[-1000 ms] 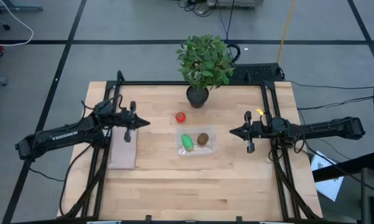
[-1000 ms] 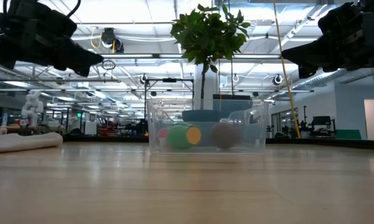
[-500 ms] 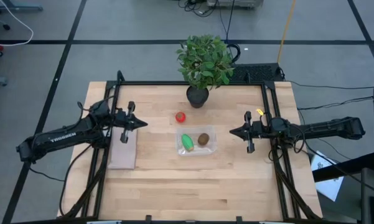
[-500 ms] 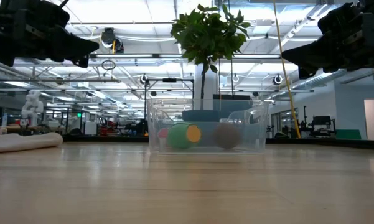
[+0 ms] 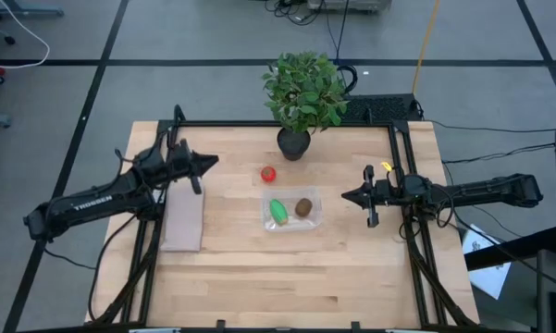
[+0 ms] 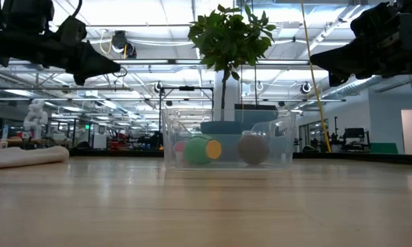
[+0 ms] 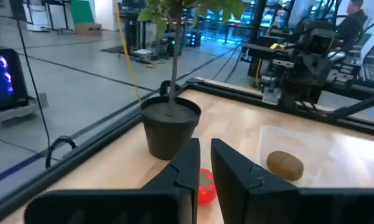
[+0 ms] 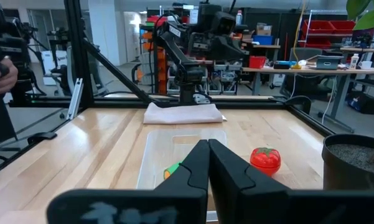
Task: Pick and placing Produce into tupperware
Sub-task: Put the red tomato into the transparent bin
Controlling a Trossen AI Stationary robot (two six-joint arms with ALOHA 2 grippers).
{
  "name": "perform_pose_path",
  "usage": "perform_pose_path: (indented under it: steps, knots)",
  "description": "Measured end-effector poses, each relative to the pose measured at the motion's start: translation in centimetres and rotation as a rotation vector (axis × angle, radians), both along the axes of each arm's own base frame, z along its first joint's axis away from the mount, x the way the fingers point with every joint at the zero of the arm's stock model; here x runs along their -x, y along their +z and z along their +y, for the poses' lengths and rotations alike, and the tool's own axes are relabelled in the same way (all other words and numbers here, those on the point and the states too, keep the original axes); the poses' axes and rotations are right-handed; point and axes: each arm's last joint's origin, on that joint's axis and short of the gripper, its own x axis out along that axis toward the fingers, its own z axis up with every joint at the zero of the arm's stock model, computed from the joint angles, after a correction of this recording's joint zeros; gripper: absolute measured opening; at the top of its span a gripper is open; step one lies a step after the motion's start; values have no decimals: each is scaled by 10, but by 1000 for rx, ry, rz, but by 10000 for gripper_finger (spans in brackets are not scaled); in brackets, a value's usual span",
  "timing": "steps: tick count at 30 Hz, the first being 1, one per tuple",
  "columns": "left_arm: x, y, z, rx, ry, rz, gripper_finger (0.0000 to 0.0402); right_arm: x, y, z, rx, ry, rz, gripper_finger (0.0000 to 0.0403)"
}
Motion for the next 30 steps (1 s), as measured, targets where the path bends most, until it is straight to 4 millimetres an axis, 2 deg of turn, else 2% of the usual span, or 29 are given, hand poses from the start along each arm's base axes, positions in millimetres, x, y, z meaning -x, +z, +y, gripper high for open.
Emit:
perform_pose_path:
  steps: [4, 12, 17, 23, 30]
  knots:
    - [-5, 11, 3, -30, -1, 29, 45, 0, 0, 0, 0, 0, 0, 0]
    - [-18, 44, 14, -75, -69, 25, 4, 0, 0, 0, -1, 0, 1, 0]
    - [-25, 60, 24, -100, -77, 26, 11, 0, 0, 0, -1, 0, 2, 0]
    - [-36, 71, 43, -84, -46, 57, 4, 0, 0, 0, -1, 0, 2, 0]
    - [-58, 71, 64, -21, -117, 104, 2, 0, 0, 0, 1, 0, 2, 0]
